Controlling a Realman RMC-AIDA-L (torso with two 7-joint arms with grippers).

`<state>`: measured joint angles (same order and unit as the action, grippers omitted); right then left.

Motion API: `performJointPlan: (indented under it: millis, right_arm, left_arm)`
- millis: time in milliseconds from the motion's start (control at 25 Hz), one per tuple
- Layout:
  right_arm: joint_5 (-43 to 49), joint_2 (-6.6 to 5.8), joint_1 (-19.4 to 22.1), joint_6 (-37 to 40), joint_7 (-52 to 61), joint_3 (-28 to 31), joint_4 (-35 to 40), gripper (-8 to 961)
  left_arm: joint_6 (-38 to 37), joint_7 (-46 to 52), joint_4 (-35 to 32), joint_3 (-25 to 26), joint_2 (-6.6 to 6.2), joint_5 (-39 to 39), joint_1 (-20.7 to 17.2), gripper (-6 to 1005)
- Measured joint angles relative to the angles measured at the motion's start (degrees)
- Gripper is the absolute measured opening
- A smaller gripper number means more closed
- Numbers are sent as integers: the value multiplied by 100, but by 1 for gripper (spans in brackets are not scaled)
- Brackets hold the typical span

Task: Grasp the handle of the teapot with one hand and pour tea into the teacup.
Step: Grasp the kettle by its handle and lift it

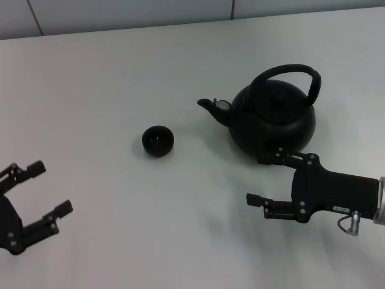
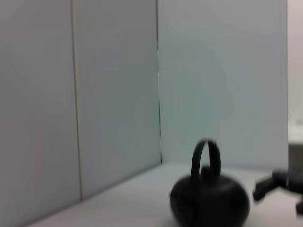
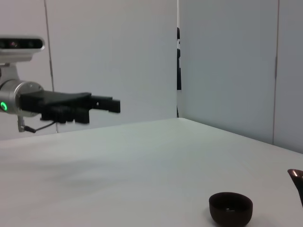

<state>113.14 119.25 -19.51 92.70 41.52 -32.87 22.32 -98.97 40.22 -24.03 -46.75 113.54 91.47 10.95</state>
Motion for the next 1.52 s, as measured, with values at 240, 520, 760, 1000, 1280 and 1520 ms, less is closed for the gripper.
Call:
performJointPlan:
  millis: [240, 520, 760, 1000, 1280, 1520]
  right_arm:
    - [-3, 2, 25, -47, 1, 0, -4, 813]
    - [-25, 15, 27, -45, -17, 0, -42, 813]
    - [-925, 10, 168, 124, -478, 0, -782, 813]
    - [-2776, 41, 476, 207, -2817, 201, -3061, 813]
    - [-3510, 59, 788, 162, -5480, 1896, -5039, 814]
    - [-3554, 56, 782, -116, -5550, 2306, -5035, 814]
  left_arm:
    - [705, -159, -32, 14, -50, 352, -43, 800]
    - [824, -143, -37, -6, -49, 356, 3, 800]
    - [829, -120, -41, 19, -6, 357, 22, 800]
    - [763, -111, -41, 101, 36, 333, 29, 800]
    - [752, -110, -41, 105, 23, 342, 30, 800]
    - [750, -110, -40, 108, 29, 328, 11, 800]
